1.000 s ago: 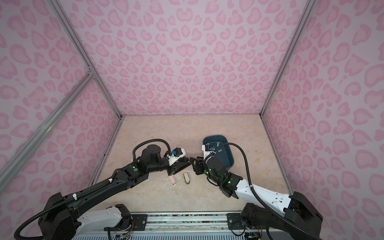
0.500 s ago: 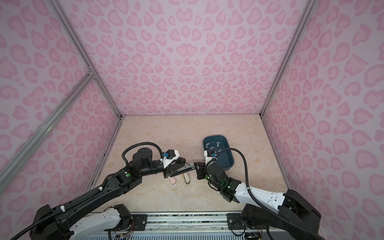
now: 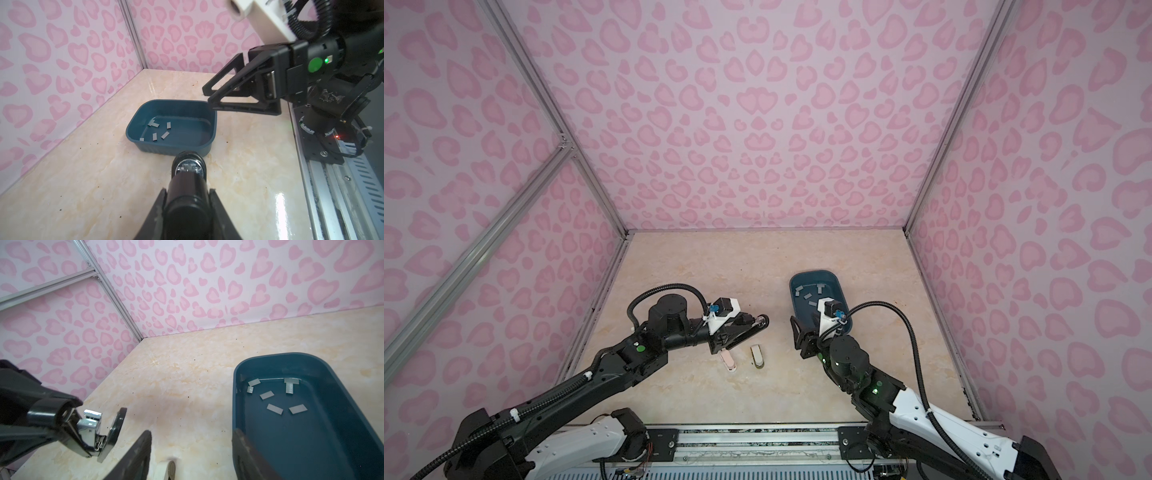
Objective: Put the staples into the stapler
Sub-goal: 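Lift the stapler with the left gripper while the right gripper reaches toward it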
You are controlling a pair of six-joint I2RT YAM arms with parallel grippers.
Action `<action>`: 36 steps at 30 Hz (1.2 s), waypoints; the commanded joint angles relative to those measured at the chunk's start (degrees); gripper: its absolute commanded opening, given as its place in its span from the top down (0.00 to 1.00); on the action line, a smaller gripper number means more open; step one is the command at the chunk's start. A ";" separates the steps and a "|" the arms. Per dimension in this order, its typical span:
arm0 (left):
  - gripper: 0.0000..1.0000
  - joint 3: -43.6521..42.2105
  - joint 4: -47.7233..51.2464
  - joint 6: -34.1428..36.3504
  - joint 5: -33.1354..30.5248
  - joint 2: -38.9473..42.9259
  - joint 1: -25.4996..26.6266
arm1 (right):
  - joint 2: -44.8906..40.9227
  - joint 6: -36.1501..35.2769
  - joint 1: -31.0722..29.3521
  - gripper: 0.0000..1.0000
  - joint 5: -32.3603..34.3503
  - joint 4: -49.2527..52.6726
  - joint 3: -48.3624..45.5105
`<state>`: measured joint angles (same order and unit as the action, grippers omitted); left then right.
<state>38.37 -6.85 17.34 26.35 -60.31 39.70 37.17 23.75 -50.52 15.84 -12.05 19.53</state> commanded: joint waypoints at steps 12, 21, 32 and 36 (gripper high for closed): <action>0.96 23.75 14.22 -1.26 -3.60 -5.08 -0.11 | 2.03 -21.56 9.95 0.14 -19.84 9.51 17.15; 0.96 25.98 33.02 28.23 3.17 -3.06 -3.48 | 8.56 -23.54 19.36 0.25 -40.63 -1.56 14.51; 0.96 24.31 36.67 33.41 11.42 -6.89 -2.88 | 11.19 -38.85 0.61 0.18 -27.72 3.57 14.61; 0.96 23.42 37.44 35.56 13.96 -5.78 -1.54 | 13.02 -39.37 0.51 0.21 -28.01 4.13 15.35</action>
<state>61.87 30.85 49.82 36.10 -66.87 37.54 49.50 -13.96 -49.84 -12.93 -8.16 34.50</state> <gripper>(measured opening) 0.305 0.794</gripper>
